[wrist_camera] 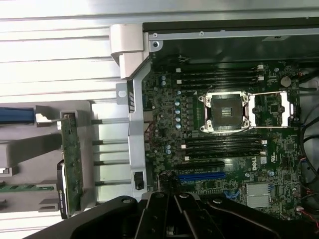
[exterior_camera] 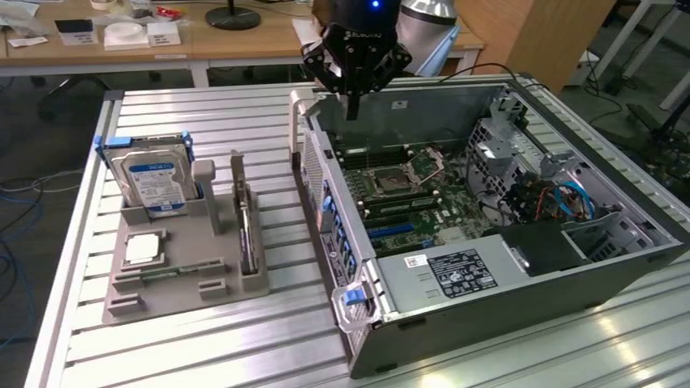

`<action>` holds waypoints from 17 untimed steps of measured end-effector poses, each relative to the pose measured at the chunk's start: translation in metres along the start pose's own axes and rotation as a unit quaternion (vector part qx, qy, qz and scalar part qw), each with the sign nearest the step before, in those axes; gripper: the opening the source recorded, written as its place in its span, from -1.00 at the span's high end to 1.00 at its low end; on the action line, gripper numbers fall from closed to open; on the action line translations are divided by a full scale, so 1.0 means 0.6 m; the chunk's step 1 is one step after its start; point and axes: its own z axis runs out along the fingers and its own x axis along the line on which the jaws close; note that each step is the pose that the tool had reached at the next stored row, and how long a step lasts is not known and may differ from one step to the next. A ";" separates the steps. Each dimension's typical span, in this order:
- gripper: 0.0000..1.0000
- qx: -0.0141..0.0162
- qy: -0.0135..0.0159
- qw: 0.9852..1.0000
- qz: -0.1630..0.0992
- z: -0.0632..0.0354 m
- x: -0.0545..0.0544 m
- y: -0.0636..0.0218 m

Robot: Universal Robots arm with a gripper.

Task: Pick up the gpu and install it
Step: 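Reach for the gpu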

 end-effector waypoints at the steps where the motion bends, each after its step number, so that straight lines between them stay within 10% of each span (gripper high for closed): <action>1: 0.79 0.000 0.000 1.000 0.000 0.000 0.002 0.000; 17: 0.79 0.000 0.000 1.000 0.000 -0.001 0.040 -0.003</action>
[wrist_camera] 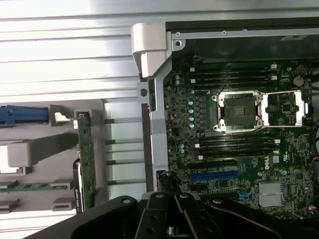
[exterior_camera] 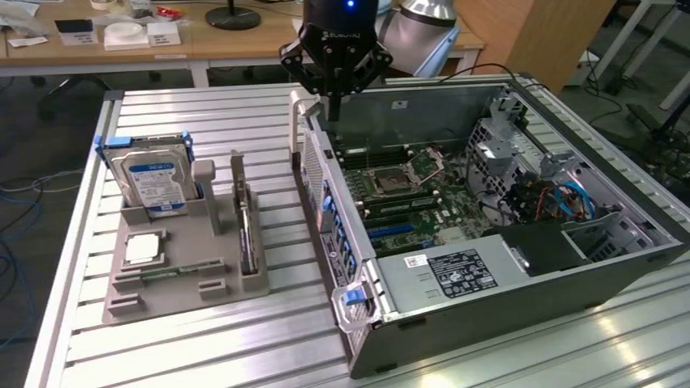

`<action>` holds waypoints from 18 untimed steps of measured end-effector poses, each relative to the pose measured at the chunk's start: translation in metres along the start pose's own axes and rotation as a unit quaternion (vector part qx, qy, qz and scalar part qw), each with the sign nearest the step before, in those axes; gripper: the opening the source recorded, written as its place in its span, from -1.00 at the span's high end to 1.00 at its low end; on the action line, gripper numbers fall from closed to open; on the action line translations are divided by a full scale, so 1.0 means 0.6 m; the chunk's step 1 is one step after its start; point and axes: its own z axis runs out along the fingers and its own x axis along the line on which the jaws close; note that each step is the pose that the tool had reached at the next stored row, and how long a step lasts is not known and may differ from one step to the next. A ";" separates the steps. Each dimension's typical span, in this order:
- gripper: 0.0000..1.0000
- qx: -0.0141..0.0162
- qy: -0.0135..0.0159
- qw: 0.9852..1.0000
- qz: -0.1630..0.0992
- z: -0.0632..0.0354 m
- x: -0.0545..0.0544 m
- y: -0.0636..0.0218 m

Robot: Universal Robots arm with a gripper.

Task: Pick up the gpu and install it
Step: 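Reach for the gpu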

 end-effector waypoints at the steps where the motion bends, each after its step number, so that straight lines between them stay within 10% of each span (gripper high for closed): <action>1: 0.79 0.000 0.000 1.000 0.000 0.000 0.002 0.000; 18: 0.79 0.000 0.000 1.000 0.000 -0.001 0.037 -0.003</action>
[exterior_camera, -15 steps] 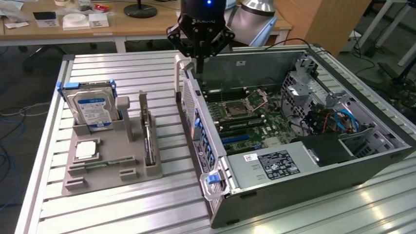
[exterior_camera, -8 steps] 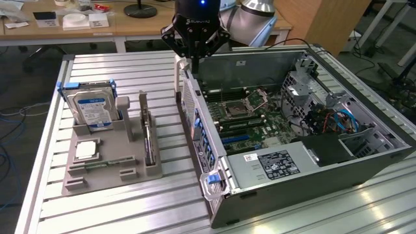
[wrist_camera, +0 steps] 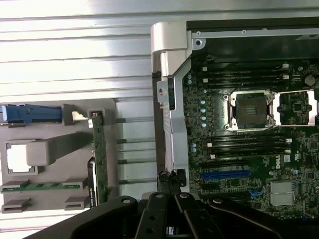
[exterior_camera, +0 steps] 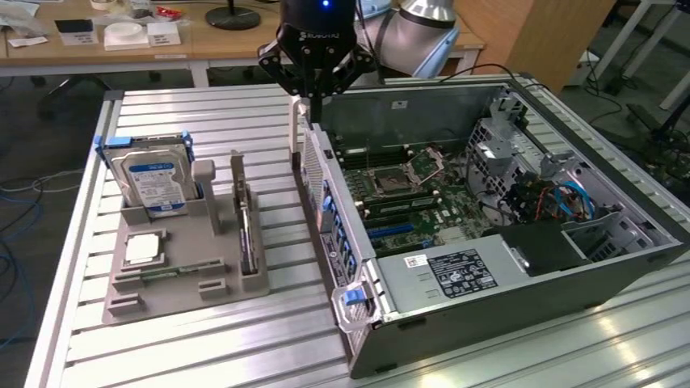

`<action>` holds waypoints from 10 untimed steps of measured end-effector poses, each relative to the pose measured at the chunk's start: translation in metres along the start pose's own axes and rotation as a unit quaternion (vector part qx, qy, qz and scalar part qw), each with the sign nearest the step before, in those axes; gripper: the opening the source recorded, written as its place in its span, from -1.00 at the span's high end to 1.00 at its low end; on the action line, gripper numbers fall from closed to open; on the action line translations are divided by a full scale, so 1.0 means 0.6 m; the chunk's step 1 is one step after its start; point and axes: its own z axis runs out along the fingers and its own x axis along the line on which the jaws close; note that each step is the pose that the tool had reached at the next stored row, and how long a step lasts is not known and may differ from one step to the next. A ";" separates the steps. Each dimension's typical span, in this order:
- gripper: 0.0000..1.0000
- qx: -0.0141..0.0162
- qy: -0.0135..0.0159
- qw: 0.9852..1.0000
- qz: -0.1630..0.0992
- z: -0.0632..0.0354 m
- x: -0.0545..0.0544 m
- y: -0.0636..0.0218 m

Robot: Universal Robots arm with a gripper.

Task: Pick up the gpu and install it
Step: 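Reach for the gpu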

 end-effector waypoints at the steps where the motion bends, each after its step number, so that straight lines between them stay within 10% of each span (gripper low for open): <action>1: 0.79 0.000 0.000 1.000 0.000 0.000 0.002 0.000; 10: 0.79 0.000 0.000 1.000 0.000 -0.001 0.020 -0.001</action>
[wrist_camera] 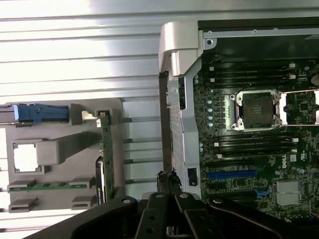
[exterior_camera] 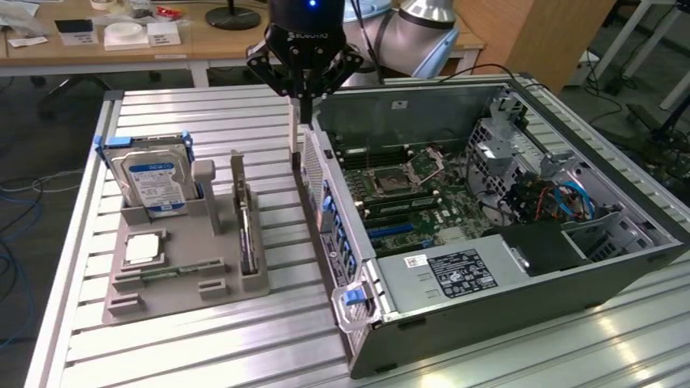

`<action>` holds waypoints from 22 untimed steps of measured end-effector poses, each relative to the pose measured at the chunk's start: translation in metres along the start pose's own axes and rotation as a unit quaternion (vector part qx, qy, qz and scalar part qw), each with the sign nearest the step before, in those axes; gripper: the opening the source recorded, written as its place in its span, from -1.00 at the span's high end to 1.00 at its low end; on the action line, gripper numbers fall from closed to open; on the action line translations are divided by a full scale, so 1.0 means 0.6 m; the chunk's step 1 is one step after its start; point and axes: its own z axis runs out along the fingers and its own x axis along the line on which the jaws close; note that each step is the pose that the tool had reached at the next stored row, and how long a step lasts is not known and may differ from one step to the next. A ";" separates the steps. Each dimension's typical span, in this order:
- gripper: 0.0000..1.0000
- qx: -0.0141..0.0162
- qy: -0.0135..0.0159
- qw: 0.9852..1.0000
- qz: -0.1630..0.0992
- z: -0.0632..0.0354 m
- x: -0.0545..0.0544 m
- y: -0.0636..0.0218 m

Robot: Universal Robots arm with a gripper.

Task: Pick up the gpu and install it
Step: 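Reach for the gpu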

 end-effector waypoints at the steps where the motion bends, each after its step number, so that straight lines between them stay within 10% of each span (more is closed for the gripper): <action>1: 0.79 0.000 0.000 1.000 0.000 0.000 0.002 0.000; 22: 0.79 0.000 0.000 1.000 0.000 -0.001 0.049 -0.004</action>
